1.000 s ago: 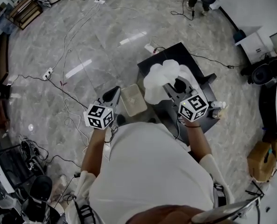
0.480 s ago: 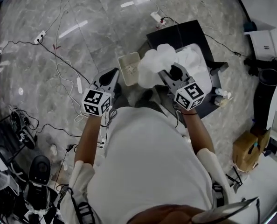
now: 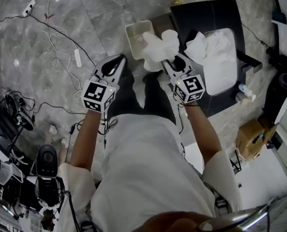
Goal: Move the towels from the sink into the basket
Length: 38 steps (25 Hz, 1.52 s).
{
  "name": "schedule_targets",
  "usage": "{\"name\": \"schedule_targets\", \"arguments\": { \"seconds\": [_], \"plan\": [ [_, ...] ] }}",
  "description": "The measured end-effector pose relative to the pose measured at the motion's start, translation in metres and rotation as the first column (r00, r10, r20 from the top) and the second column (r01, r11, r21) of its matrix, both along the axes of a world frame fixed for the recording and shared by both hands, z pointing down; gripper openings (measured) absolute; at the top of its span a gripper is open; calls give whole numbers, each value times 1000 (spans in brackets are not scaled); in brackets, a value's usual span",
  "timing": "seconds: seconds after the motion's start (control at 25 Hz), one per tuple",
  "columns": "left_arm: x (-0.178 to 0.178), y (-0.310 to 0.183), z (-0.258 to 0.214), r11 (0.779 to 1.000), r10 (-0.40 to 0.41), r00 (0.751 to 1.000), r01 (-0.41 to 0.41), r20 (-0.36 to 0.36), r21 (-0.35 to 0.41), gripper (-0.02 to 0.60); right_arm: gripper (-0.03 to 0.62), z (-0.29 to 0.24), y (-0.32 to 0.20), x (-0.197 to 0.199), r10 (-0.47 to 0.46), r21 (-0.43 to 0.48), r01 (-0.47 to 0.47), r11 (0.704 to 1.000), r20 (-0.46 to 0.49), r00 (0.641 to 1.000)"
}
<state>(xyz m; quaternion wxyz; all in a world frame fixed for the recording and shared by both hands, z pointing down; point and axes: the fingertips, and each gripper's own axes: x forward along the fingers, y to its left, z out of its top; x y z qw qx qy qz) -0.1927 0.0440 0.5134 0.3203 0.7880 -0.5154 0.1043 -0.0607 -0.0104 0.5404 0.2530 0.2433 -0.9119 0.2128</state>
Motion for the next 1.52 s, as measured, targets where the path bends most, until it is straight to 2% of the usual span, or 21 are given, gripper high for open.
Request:
{"name": "schedule_targets", "arguments": {
  "seconds": [0.16, 0.48, 0.72, 0.88, 1.0, 1.16, 1.36, 1.52],
  "plan": [
    [8, 4, 72, 996, 22, 999, -25, -29, -83, 12, 124, 96, 1, 5, 26, -55, -31, 998, -86, 996],
    [23, -9, 236, 982, 56, 997, -65, -57, -175, 12, 126, 313, -15, -2, 32, -154, -65, 986, -209, 977],
    [37, -4, 358, 970, 66, 996, -79, -61, -229, 12, 131, 464, -17, 6, 94, -223, -166, 961, -300, 949],
    [50, 4, 426, 950, 100, 994, -110, -47, -291, 12, 230, 537, -12, 23, 110, -232, -219, 948, -408, 906],
    [58, 18, 455, 930, 142, 989, -145, -36, -336, 12, 253, 556, 1, 29, 106, -234, -224, 946, -431, 896],
    [65, 31, 454, 920, 168, 985, -173, -45, -353, 12, 265, 548, 18, 32, 94, -257, -216, 942, -416, 905],
    [64, 28, 442, 914, 204, 979, -194, -9, -355, 12, 265, 524, 13, 34, 85, -251, -201, 947, -406, 910],
    [57, 29, 417, 921, 182, 983, -163, 20, -355, 12, 242, 485, 10, 29, 75, -239, -176, 955, -379, 922]
  ]
}}
